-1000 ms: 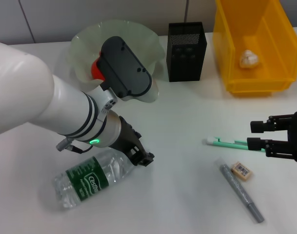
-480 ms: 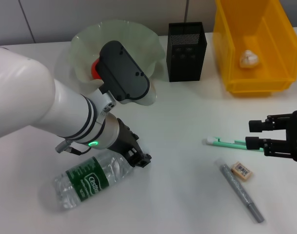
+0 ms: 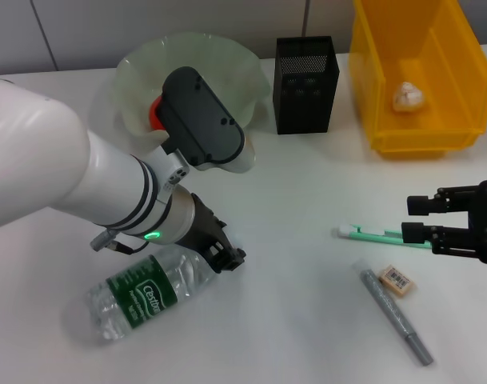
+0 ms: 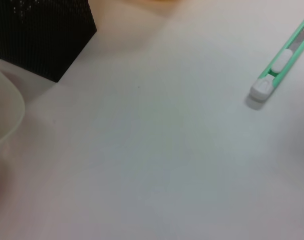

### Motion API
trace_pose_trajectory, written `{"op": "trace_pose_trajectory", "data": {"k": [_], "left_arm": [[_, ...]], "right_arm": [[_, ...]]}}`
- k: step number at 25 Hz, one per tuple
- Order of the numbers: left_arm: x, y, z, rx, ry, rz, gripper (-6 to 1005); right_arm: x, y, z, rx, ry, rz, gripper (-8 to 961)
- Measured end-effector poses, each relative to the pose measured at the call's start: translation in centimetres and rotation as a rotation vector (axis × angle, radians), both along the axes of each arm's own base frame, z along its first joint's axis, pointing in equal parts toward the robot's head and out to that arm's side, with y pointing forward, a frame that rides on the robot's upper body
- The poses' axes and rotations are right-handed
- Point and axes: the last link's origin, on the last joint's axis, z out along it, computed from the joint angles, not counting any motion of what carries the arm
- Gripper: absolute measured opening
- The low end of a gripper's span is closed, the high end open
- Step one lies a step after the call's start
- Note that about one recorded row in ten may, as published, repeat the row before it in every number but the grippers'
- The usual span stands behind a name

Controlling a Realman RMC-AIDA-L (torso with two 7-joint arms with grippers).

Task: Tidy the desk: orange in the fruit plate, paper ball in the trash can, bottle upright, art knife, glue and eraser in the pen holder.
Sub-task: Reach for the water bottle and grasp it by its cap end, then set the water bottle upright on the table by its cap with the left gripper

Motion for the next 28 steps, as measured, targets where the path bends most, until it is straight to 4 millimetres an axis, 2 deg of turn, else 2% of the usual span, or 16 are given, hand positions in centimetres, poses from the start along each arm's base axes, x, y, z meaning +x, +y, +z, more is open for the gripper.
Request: {"op": "trace_pose_trajectory", "data": {"k": [3,14,20,25,28], "left_arm": [[0.0,0.0,0.0,0.001,-0.002,-0.001,441],[1.4,-0.3,0.5,0.005,-0.038,-0.032,441],[2.2,0.2,2.3,0.054,-0.082,-0.044,441],[1.9,1.2,4.1,0.129,-0.090,-0.038,441],[1.9,1.2,4.1,0.129,-0.090,-0.038,440]], "right_arm": [[0.0,0.0,0.0,0.002,0.009,-0.003,458],[0.4,-0.1,0.2,0.019,0.026,-0.019,456],[0.5,-0.2,0.1,0.021,0.036,-0.026,455],[0.4,-0.3,0.1,0.019,0.043,-0.025,454],[0.4,-0.3,0.2,0.025,0.049,-0.028,453]]}}
